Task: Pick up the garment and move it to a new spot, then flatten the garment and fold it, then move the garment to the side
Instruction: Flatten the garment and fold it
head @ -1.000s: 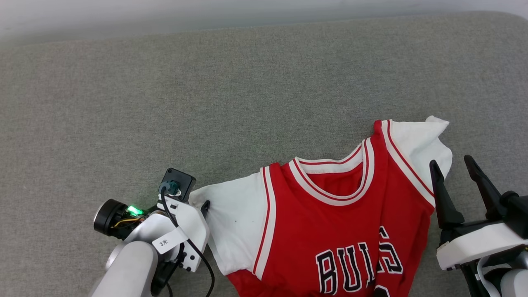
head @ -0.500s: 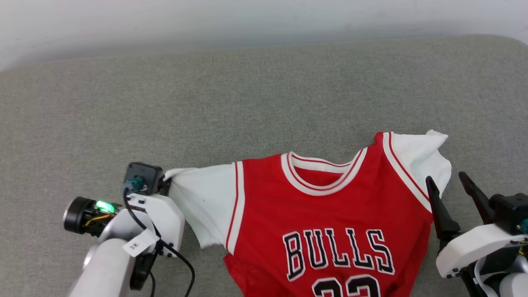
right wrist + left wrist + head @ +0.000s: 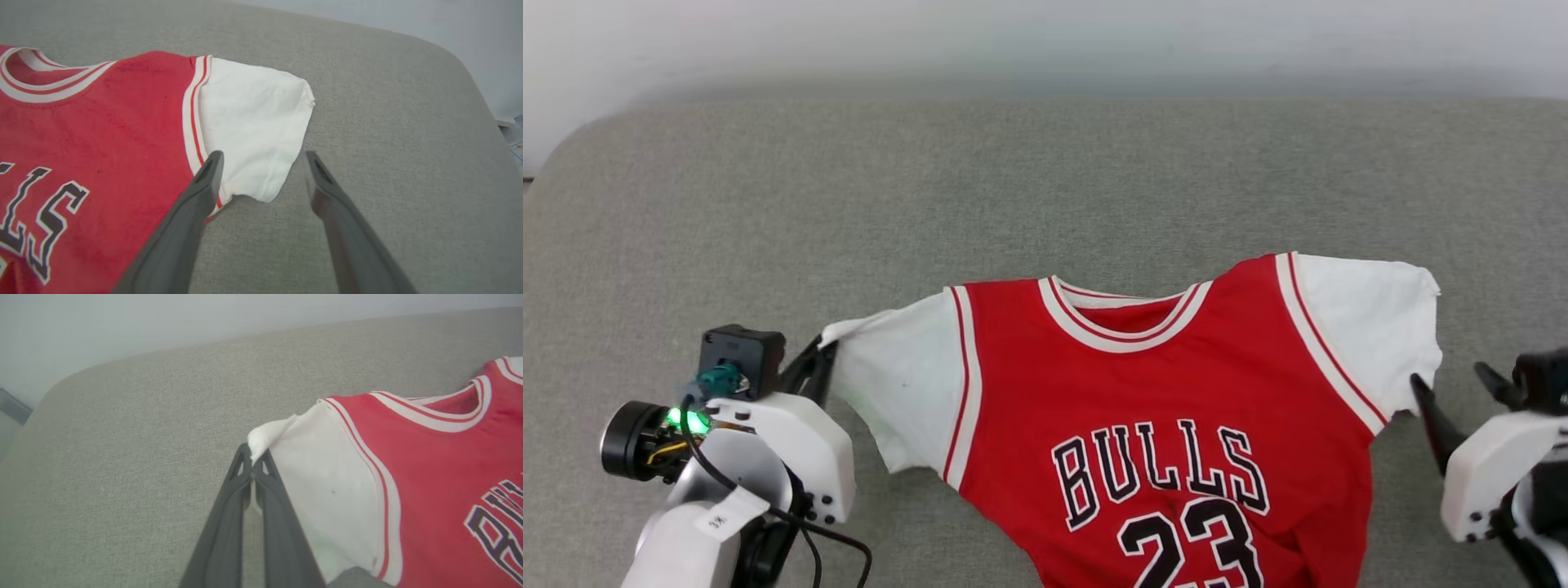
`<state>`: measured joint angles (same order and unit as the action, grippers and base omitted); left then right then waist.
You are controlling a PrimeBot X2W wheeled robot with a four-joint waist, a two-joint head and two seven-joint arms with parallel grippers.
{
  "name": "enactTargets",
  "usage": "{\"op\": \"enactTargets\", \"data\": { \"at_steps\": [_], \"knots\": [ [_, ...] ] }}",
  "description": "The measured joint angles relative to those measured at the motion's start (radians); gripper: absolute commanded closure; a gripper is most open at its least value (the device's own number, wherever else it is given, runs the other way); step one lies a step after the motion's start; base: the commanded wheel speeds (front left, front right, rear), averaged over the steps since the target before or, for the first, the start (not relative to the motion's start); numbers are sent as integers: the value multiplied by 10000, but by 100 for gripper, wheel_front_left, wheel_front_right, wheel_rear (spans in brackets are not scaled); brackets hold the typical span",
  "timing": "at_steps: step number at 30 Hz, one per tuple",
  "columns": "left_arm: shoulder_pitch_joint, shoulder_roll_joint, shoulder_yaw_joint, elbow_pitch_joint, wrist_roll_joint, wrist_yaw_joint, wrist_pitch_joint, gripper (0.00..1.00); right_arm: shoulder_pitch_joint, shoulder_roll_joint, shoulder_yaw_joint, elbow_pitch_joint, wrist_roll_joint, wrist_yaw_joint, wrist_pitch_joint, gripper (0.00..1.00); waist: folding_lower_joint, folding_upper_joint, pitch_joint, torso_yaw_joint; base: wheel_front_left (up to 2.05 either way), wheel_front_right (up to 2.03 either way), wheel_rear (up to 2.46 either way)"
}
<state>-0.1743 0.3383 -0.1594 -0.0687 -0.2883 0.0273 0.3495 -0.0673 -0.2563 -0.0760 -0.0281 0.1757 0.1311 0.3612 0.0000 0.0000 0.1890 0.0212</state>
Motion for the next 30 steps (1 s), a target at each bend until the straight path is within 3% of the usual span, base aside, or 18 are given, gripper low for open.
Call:
{"op": "enactTargets", "data": {
  "at_steps": [7,13,20,30],
  "knots": [
    [593,201,-309,-2025,-575,-272,1444,100,-1600,-1321,92,21,583,0,3779,0,0,0,559,404,0,0,0],
    [730,441,-474,-3321,-681,-270,2378,100,-3280,-2429,247,376,1243,0,6161,0,0,0,1206,788,0,0,0],
    [461,328,-740,-3975,-711,-290,2516,100,-4447,-3062,608,1095,1346,0,7338,0,1,0,1962,1268,0,0,0],
    [128,161,-1001,-3839,-686,-339,2357,100,-4859,-3455,1210,2220,1534,-2,7532,0,1,0,2685,1719,0,0,0]
  ]
}}
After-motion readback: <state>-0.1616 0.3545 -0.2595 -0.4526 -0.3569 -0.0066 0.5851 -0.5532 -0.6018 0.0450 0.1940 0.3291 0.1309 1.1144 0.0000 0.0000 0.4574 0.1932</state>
